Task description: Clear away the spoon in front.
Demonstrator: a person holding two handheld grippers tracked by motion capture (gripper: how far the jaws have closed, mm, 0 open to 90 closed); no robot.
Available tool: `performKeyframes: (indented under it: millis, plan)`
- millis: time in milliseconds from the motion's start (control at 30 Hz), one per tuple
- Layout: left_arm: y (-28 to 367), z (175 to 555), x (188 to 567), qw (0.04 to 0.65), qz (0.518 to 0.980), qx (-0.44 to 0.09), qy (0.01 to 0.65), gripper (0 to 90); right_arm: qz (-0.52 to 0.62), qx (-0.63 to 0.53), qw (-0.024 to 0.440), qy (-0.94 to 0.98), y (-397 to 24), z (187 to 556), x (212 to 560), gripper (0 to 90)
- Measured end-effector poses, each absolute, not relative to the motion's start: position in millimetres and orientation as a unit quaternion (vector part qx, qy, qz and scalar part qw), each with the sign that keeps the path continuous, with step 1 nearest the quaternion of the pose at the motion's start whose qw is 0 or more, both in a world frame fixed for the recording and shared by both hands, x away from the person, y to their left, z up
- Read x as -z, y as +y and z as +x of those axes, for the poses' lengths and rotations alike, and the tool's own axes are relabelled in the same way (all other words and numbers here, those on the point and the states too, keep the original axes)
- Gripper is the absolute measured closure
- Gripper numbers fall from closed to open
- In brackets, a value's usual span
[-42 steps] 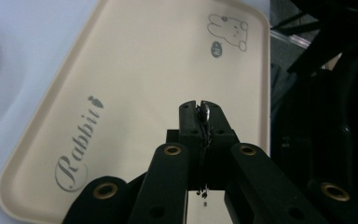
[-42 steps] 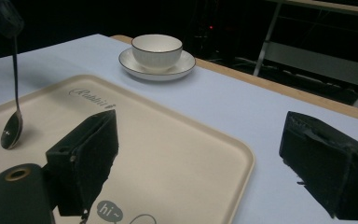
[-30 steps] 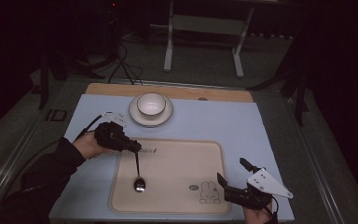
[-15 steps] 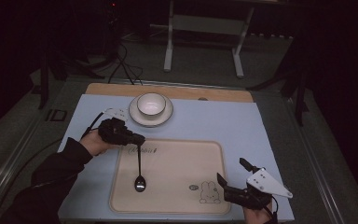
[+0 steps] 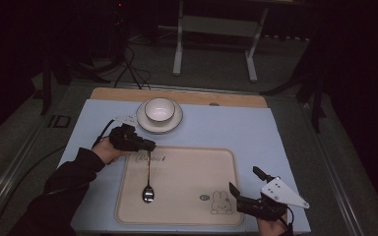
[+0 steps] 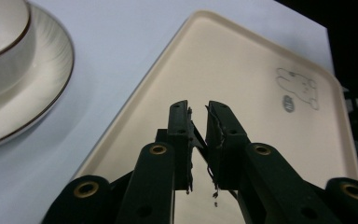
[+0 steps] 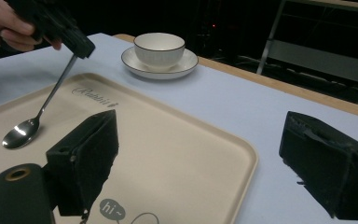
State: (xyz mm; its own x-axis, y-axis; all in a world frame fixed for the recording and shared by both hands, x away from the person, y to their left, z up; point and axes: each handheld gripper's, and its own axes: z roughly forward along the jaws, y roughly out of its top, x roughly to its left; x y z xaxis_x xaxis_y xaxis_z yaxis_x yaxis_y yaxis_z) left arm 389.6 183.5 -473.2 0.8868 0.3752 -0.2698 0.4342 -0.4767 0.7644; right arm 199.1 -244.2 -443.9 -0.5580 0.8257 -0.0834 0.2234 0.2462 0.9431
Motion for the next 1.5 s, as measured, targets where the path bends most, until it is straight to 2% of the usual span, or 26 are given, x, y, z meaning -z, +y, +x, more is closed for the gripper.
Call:
performKeyframes:
  millis: [233, 867, 1100, 1500]
  plan:
    - [185, 398, 488, 0.458, 0.849, 0.042, 0.261, 78.1, 0.36, -0.498, 0.3, 0.73, -244, 199, 444, 11.7]
    - [174, 405, 526, 0.438, 0.852, 0.059, 0.28, 74.0, 0.36, -0.497, 0.295, 0.732, -244, 200, 445, 11.9]
    - [174, 406, 536, 0.435, 0.851, 0.05, 0.291, 66.1, 0.36, -0.497, 0.292, 0.733, -244, 201, 446, 11.9]
    - [173, 405, 540, 0.433, 0.852, 0.026, 0.294, 58.5, 0.359, -0.494, 0.291, 0.736, -243, 201, 446, 11.9]
